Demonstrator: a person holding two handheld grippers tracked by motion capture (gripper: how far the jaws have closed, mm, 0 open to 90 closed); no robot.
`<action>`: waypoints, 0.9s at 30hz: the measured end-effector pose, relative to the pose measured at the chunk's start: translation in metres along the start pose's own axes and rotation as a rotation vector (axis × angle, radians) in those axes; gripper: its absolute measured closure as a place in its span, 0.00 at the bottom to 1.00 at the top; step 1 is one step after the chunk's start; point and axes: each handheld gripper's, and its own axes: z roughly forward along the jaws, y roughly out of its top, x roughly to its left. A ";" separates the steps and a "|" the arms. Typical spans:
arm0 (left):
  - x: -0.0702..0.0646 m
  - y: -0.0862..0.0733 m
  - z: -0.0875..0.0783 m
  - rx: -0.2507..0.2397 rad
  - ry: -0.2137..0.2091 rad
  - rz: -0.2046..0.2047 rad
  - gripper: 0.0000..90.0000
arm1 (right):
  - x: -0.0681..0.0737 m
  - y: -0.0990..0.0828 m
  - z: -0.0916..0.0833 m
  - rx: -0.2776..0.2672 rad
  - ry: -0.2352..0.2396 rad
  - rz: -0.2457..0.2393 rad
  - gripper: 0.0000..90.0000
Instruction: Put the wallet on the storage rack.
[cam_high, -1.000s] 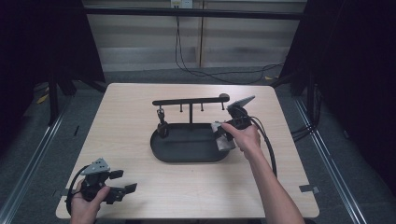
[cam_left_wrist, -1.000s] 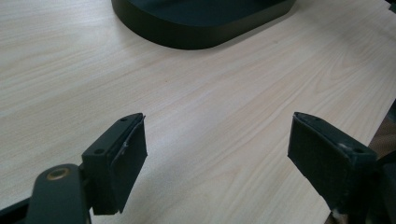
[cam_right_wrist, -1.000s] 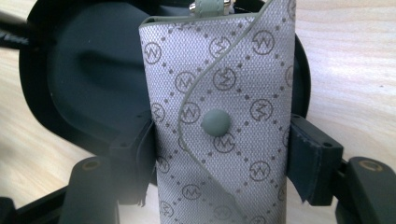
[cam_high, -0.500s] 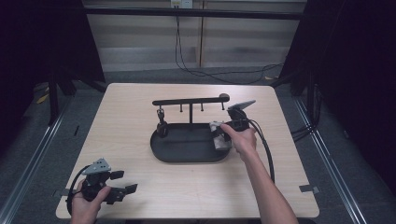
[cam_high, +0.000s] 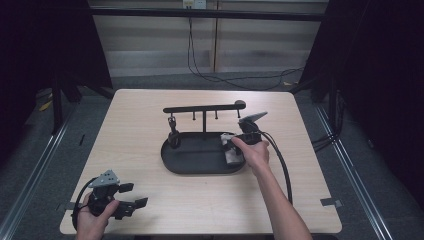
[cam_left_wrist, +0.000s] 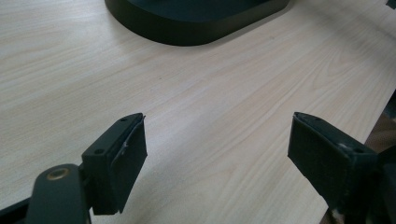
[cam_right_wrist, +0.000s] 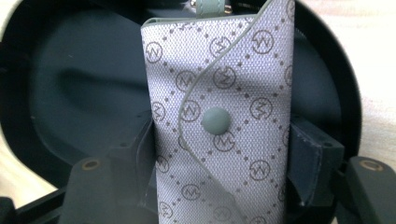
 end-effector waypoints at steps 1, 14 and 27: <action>0.000 0.000 0.000 -0.002 0.002 -0.002 0.22 | -0.001 -0.001 0.002 0.003 -0.003 0.001 0.36; 0.001 0.000 0.001 0.005 0.001 -0.007 0.22 | 0.002 -0.002 0.005 0.022 -0.023 -0.025 0.33; 0.002 -0.001 -0.001 -0.005 0.010 -0.012 0.22 | 0.002 -0.003 -0.013 -0.038 -0.019 -0.055 0.34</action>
